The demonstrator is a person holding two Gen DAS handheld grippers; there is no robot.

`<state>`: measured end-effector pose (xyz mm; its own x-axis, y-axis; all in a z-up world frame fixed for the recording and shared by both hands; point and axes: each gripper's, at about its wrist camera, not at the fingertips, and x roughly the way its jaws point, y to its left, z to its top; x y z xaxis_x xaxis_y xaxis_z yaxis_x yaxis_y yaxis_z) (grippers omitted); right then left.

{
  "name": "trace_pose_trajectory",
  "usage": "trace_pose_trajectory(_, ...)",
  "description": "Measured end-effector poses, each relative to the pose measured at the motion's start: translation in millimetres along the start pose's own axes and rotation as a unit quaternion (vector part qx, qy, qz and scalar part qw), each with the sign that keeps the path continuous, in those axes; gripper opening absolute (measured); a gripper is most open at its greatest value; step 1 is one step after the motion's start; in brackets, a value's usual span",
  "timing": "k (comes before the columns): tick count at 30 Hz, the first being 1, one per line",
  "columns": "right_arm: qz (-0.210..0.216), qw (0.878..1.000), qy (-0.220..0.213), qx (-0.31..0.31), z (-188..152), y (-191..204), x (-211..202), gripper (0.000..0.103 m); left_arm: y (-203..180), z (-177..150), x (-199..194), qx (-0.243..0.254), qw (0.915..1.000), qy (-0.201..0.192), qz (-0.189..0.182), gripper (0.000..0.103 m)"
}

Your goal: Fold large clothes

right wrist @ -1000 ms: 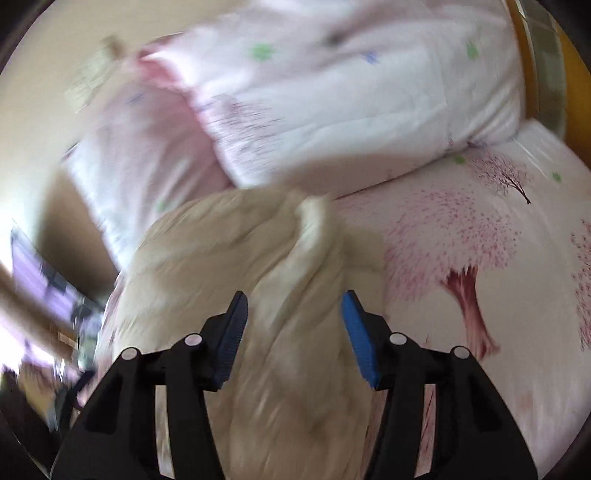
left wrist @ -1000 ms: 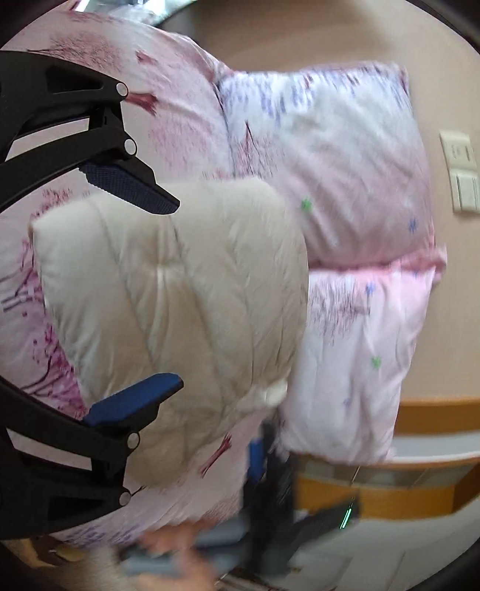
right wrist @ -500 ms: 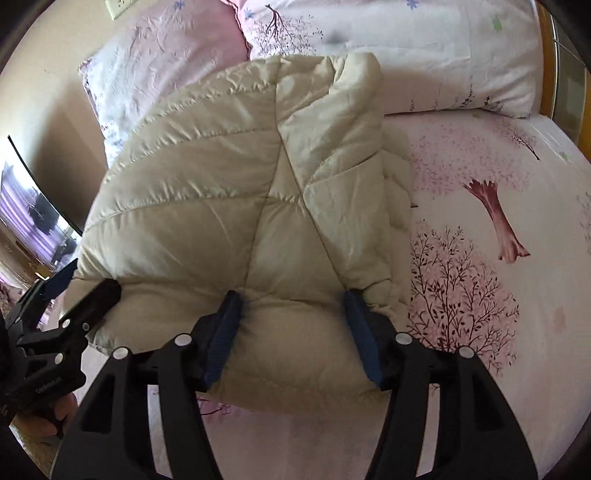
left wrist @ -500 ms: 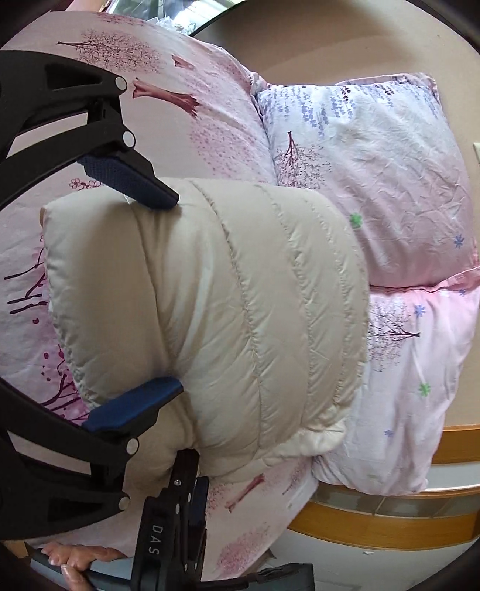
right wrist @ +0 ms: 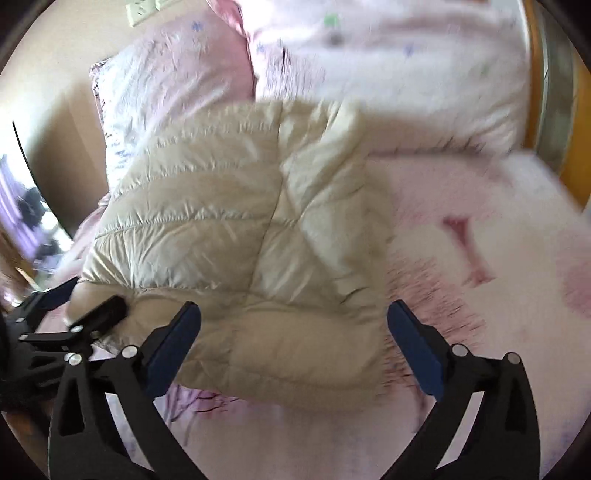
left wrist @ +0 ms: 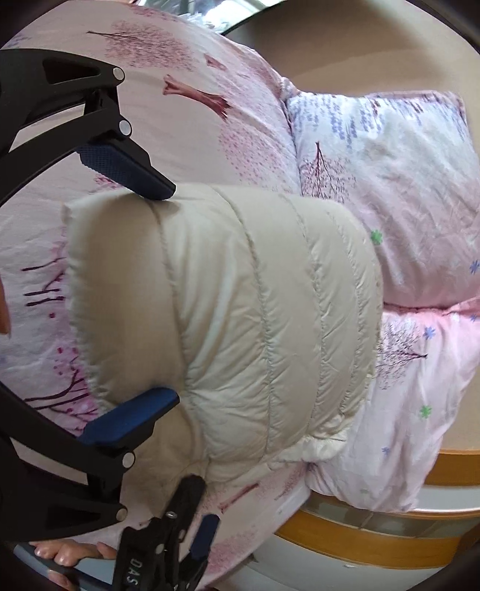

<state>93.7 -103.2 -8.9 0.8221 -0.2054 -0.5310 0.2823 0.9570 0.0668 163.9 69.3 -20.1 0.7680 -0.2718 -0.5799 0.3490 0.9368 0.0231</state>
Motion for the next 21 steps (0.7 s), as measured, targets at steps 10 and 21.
trace_pose_trajectory(10, -0.006, 1.000, 0.004, 0.021, -7, -6, -28, 0.101, 24, -36, -38, -0.029, 0.9988, 0.006, 0.039, 0.102)
trace_pose_trajectory(21, 0.017, 0.998, 0.059, 0.008, -28, 10, -38, 0.101, 24, -53, -43, -0.045, 0.9965, 0.067, 0.022, 0.102)
